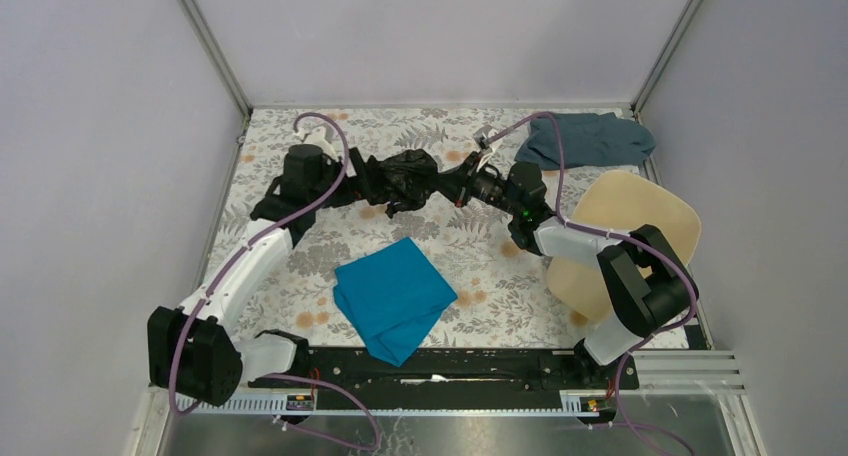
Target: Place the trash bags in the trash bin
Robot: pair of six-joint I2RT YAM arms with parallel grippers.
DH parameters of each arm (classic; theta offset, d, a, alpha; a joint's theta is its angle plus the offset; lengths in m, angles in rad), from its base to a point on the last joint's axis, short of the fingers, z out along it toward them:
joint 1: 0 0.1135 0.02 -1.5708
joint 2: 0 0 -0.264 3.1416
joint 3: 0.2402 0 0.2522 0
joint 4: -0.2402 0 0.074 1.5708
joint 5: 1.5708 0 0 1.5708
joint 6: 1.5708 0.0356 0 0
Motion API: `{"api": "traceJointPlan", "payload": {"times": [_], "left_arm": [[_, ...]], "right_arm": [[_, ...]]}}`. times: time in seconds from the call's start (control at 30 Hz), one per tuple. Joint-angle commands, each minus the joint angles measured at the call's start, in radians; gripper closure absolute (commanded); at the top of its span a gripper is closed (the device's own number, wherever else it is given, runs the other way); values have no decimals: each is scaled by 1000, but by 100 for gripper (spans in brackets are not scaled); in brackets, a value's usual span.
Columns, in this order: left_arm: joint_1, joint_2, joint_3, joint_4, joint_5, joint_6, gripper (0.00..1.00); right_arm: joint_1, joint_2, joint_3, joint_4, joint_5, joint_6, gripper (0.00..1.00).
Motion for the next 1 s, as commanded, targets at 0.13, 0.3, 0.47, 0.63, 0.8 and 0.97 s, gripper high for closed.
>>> {"api": "traceJointPlan", "payload": {"times": [0.13, 0.3, 0.47, 0.63, 0.8, 0.97], "left_arm": [[178, -85, 31, 38, 7, 40, 39], [188, -132, -26, 84, 150, 30, 77], [190, -123, -35, 111, 250, 8, 83], [190, -79, -38, 106, 253, -13, 38], [190, -12, -32, 113, 280, -23, 37], [196, -5, -6, 28, 207, 22, 70]], "right_arm": [[-25, -5, -1, 84, -49, 13, 100], [-31, 9, 6, 101, -67, 32, 100], [-30, 18, 10, 111, -82, 42, 100], [-30, 13, 7, 112, -84, 43, 100], [-31, 14, 6, 120, -91, 44, 100], [-33, 11, 5, 109, -85, 34, 100]]}}
